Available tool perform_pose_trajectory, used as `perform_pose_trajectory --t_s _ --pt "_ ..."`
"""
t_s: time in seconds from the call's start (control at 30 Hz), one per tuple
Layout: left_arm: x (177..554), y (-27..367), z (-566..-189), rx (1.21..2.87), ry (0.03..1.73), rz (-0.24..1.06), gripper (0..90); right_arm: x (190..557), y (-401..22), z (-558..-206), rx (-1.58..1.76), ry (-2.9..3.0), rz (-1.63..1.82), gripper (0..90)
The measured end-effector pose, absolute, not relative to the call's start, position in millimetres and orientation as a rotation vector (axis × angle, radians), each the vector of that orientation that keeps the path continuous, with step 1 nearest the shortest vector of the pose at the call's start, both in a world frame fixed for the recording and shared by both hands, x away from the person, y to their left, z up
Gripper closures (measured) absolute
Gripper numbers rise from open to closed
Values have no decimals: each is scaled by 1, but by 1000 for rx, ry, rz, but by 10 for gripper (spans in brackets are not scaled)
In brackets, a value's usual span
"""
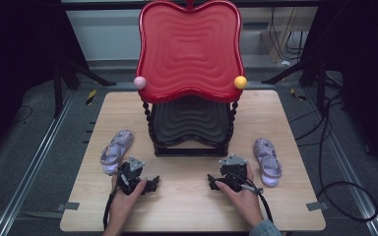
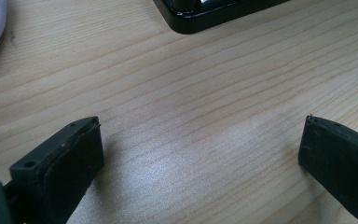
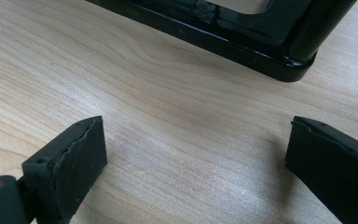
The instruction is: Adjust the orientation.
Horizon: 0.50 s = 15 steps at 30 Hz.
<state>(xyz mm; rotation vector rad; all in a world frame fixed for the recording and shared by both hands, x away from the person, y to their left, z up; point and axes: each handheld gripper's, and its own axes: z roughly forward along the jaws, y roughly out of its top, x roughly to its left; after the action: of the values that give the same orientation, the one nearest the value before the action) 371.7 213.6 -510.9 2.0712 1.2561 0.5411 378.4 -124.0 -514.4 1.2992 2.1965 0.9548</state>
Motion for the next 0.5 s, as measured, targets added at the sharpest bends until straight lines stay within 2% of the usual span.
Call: perform_pose_trajectory --t_s 0.1,0.2,0.4,0.5 --pt "371 216 -509 2086 1240 527 2 378 -124 -514 1299 2197 955 53" --pt "371 221 -502 2113 1254 519 53 378 -124 -514 1294 2197 954 53" --pt "374 242 -459 2088 1279 549 67 378 -124 -514 1295 2198 957 53" --pt "384 261 -430 2094 1307 624 85 378 -124 -514 1294 2199 958 54"
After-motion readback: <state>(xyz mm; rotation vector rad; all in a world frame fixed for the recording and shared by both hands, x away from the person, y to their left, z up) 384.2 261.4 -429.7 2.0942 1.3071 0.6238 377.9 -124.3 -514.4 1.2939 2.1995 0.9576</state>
